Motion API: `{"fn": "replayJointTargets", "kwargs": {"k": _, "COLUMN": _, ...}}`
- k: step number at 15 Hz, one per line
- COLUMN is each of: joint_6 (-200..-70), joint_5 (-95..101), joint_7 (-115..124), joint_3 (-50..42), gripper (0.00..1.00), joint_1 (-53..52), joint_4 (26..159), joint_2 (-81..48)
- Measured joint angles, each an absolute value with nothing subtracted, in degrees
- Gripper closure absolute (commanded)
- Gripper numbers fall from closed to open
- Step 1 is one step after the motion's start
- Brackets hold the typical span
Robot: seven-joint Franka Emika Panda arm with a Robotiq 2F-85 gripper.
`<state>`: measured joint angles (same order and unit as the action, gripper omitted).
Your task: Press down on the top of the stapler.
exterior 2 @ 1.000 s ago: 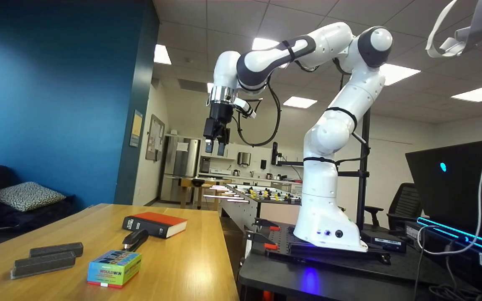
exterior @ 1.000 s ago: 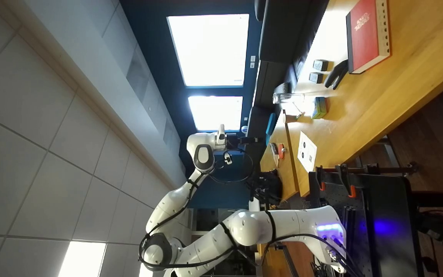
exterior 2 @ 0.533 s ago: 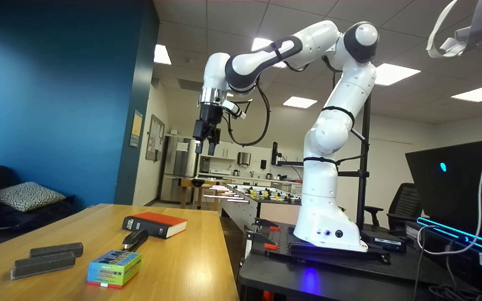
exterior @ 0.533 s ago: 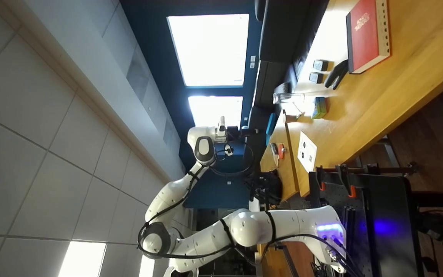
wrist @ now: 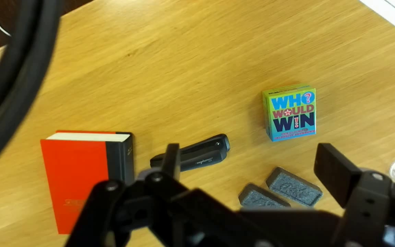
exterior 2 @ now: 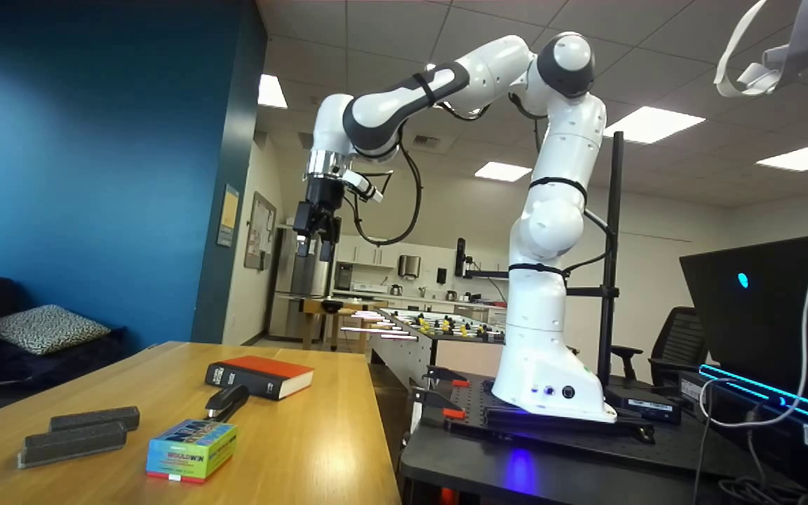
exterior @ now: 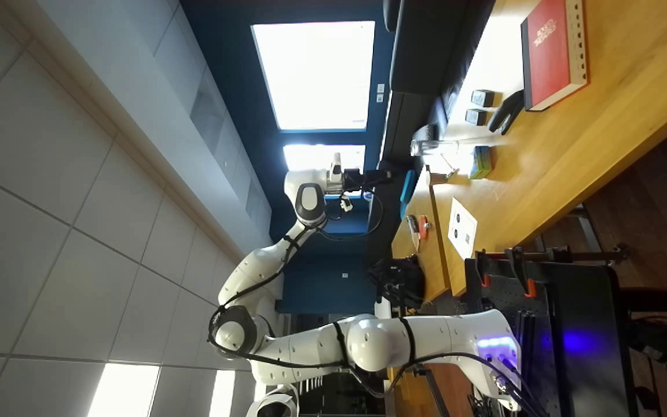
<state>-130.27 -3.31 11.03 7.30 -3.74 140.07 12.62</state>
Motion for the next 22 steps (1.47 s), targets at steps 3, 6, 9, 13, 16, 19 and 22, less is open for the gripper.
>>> {"fn": "replayJointTargets", "kwargs": {"k": 3, "joint_6": -130.28, "joint_5": -3.23, "joint_7": 9.92, "joint_3": 6.97, "gripper": 0.0, "joint_1": -3.74, "joint_4": 135.17, "joint_2": 7.34}}
{"fn": "replayJointTargets", "kwargs": {"k": 6, "joint_6": -130.27, "joint_5": -2.92, "joint_7": 9.48, "joint_3": 6.61, "gripper": 0.0, "joint_1": -3.74, "joint_4": 129.94, "joint_2": 2.24}}
{"fn": "replayJointTargets", "kwargs": {"k": 9, "joint_6": -130.27, "joint_5": -2.4, "joint_7": 9.49, "joint_3": 6.06, "gripper": 0.0, "joint_1": -3.74, "joint_4": 124.94, "joint_2": -2.4}}
{"fn": "replayJointTargets", "kwargs": {"k": 13, "joint_6": -130.14, "joint_5": -1.99, "joint_7": 9.49, "joint_3": 5.29, "gripper": 0.0, "joint_1": -3.75, "joint_4": 118.75, "joint_2": -8.04}}
{"fn": "replayJointTargets", "kwargs": {"k": 16, "joint_6": -129.67, "joint_5": -1.18, "joint_7": 9.49, "joint_3": 4.66, "gripper": 0.0, "joint_1": -3.76, "joint_4": 114.36, "joint_2": -12.29}}
{"fn": "replayJointTargets", "kwargs": {"k": 19, "joint_6": -128.78, "joint_5": -0.81, "joint_7": 9.48, "joint_3": 4.08, "gripper": 0.26, "joint_1": -3.77, "joint_4": 110.0, "joint_2": -16.49}}
{"fn": "replayJointTargets", "kwargs": {"k": 22, "joint_6": -127.95, "joint_5": -0.77, "joint_7": 9.46, "joint_3": 3.43, "gripper": 0.49, "joint_1": -3.79, "joint_4": 105.97, "joint_2": -20.2}}
